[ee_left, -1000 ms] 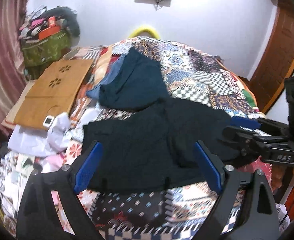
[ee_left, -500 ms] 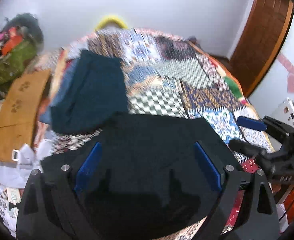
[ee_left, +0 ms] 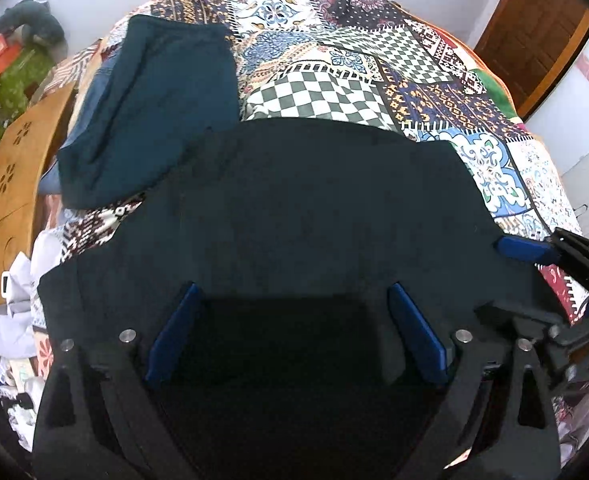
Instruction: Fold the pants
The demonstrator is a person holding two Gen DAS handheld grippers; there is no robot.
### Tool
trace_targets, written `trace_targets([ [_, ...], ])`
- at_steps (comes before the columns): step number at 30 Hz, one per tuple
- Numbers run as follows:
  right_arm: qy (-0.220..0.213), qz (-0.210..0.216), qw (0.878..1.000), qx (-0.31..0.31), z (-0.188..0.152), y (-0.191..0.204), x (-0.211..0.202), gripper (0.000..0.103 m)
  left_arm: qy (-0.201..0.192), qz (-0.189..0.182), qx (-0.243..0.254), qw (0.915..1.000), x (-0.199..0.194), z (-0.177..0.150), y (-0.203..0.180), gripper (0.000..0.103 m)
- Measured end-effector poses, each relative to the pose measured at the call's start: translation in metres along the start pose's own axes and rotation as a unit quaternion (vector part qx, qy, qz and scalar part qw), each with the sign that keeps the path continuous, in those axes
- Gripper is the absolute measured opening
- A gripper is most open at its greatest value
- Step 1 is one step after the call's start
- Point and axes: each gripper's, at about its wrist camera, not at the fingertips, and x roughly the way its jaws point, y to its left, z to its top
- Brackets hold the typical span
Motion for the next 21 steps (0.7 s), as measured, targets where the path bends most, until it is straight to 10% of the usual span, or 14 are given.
trace_targets([
  [21,-0.029,-0.032,0.997,0.058,-0.028,-0.002,-0.046,0.067,-0.062,0.029,-0.088,0.9938,-0.057,-0.065,0.044,0.099],
])
